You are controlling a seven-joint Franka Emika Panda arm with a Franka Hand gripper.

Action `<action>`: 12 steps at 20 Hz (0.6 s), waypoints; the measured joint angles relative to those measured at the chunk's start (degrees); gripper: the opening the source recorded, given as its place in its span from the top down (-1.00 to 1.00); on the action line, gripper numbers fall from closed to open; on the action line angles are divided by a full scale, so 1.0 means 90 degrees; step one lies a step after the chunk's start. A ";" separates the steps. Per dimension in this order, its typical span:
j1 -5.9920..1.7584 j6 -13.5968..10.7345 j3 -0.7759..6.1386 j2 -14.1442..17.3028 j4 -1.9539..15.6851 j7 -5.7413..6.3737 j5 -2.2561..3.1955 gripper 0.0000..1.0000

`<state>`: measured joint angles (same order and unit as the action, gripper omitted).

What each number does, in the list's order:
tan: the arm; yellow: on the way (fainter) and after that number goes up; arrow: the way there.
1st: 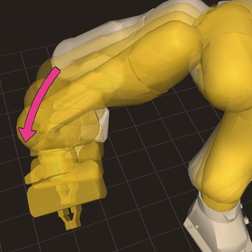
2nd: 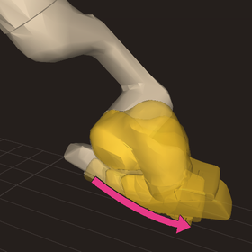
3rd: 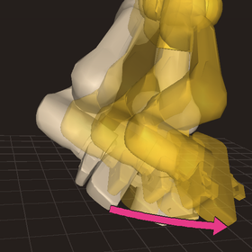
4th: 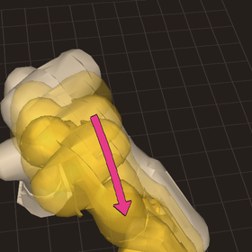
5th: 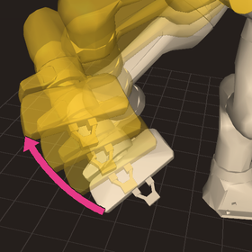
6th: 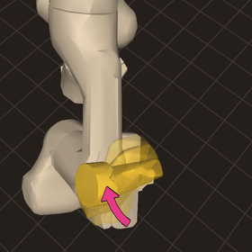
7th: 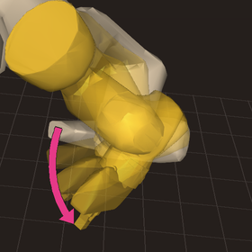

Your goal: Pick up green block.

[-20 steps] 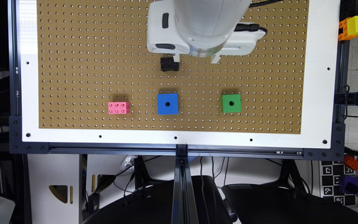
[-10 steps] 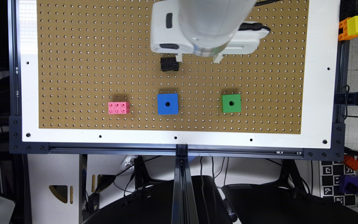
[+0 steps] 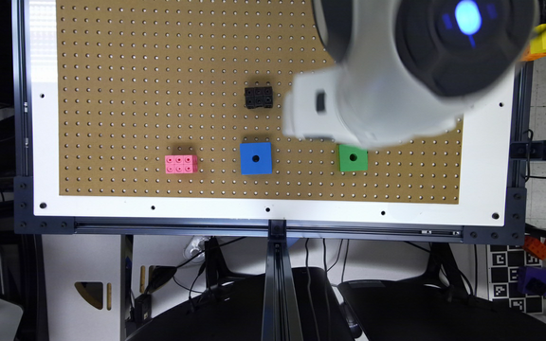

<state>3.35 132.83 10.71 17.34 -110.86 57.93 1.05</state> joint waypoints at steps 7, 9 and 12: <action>0.0013 -0.0368 0.0106 0.0522 0.0770 0.0116 0.0079 -1.00; 0.0013 -0.0375 0.0112 0.0522 0.0770 0.0118 0.0079 -1.00; 0.0013 -0.0377 0.0114 0.0522 0.0770 0.0119 0.0079 -1.00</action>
<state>3.47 129.44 11.74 22.04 -103.93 59.00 1.76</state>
